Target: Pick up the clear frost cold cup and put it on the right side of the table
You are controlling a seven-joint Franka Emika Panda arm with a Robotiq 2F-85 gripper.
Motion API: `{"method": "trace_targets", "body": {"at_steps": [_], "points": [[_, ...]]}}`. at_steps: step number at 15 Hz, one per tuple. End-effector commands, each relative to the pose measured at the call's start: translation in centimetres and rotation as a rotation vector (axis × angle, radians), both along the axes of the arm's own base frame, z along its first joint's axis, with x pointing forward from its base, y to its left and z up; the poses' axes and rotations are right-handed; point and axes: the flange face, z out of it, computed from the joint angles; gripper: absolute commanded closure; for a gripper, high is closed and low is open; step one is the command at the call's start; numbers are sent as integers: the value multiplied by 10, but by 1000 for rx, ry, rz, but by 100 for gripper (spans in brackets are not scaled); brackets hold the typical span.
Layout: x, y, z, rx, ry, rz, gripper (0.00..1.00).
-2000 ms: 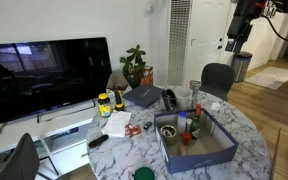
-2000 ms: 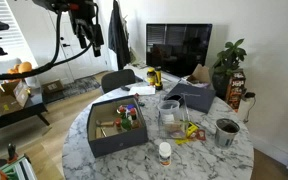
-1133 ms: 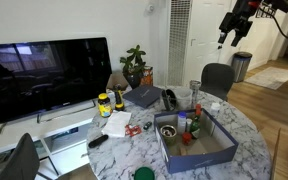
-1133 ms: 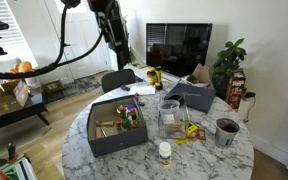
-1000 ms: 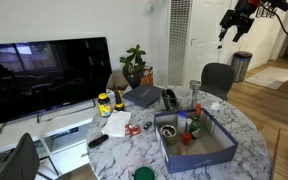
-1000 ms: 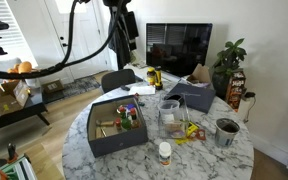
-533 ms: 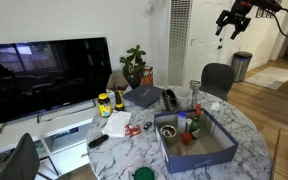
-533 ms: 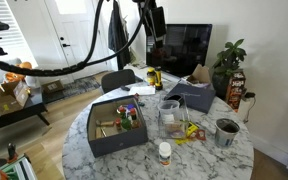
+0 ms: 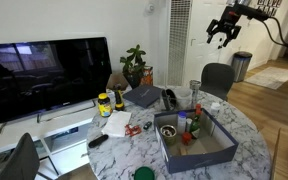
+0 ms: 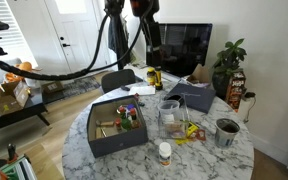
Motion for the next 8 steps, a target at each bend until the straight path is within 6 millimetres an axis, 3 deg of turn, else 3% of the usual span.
{"method": "trace_targets", "body": {"at_steps": [1, 4, 8], "points": [[46, 30, -78, -34, 43, -104, 0], [77, 31, -157, -111, 139, -119, 0], [91, 35, -243, -139, 314, -85, 0]]}}
